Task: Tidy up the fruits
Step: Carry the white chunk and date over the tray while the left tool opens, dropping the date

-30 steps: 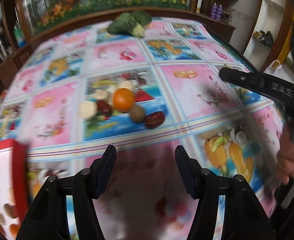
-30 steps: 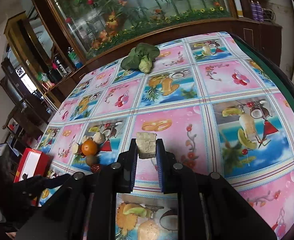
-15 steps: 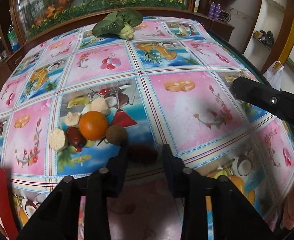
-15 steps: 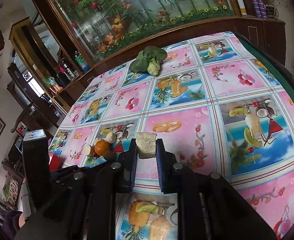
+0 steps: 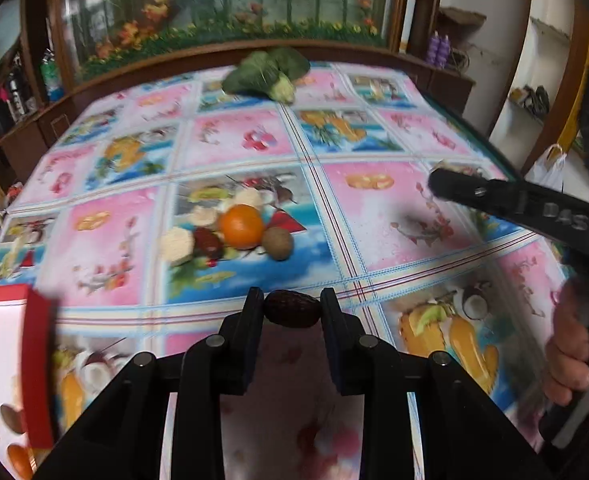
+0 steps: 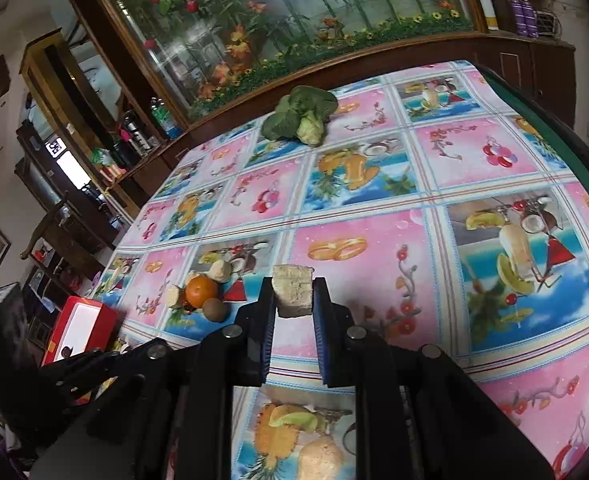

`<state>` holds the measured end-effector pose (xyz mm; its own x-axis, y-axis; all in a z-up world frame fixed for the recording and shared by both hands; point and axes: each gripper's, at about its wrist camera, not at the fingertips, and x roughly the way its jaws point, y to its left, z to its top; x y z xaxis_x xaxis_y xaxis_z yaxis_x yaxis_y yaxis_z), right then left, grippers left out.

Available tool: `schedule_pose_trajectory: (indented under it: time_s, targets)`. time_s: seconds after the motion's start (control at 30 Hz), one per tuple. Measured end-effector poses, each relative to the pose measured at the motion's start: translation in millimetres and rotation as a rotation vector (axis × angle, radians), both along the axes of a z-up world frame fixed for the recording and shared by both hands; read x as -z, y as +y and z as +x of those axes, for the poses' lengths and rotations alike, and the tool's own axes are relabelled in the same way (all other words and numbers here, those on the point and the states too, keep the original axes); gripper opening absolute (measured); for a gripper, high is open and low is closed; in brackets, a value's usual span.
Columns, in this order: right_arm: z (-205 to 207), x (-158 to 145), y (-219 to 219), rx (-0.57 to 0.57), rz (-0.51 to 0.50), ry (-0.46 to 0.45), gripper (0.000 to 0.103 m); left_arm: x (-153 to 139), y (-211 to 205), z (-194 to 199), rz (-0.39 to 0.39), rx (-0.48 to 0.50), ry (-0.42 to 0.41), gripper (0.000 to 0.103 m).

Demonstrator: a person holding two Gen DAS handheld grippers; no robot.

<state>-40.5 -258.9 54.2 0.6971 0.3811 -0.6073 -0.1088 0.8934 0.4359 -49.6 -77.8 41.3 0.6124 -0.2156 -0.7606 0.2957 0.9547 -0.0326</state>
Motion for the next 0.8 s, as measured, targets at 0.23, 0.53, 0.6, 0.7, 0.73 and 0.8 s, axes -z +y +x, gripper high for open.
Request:
schedule_pose_trajectory:
  time_s: [0.23,0.53,0.6,0.7,0.73,0.8]
  targets:
    - [-13,-10,25,-0.071,-0.064,-0.117,0.02,-29,38,-33,0.018,-0.099,-0.138,0.028]
    - [-20,-21,73,-0.133,-0.006,-0.208,0.02,-48,92,-61,0.051,-0.232,-0.239,0.028]
    - [-21,-22,95,-0.176,0.037,-0.215,0.02,-51,103,-67,0.06,-0.257,-0.255,0.028]
    - [-23,-23,135,-0.251,0.061,-0.218,0.02,-55,125,-74,0.076,-0.307,-0.275,0.028]
    - [-23,-22,148,-0.278,0.067,-0.216,0.02,-55,131,-76,0.08,-0.32,-0.279,0.028]
    - [-25,-22,176,-0.331,0.065,-0.212,0.02,-55,146,-79,0.085,-0.35,-0.286,0.028]
